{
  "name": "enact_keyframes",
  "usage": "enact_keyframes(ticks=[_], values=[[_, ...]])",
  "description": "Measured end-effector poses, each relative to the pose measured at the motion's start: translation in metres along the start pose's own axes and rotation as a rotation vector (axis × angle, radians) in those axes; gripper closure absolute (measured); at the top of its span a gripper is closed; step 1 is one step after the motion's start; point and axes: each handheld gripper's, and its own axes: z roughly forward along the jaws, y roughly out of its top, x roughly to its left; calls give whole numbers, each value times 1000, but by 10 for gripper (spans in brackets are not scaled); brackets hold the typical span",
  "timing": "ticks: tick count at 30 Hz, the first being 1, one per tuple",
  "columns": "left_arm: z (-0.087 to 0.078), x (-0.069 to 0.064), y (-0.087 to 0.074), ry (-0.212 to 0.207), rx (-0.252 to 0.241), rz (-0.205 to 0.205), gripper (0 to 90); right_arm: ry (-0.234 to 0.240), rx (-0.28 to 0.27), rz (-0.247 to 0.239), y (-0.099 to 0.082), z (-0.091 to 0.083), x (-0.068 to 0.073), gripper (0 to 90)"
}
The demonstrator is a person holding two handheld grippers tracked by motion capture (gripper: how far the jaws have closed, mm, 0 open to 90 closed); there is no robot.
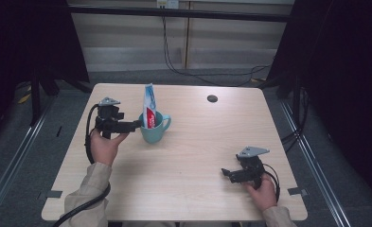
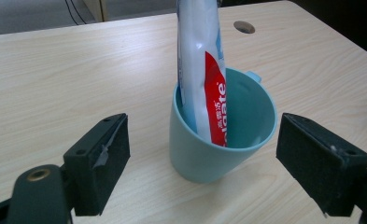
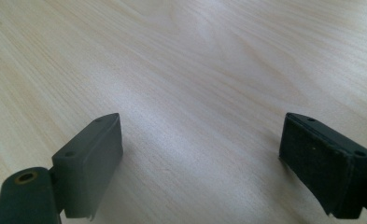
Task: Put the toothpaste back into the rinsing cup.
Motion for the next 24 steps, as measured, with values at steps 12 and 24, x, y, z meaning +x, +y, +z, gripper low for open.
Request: enact_keyframes(ticks=[12, 24], values=[[2, 1, -16, -9, 28, 2, 169, 0, 0, 0, 0, 0, 0, 127], [5, -5, -26, -30, 43, 12, 160, 0, 0, 0, 0, 0, 0, 127]])
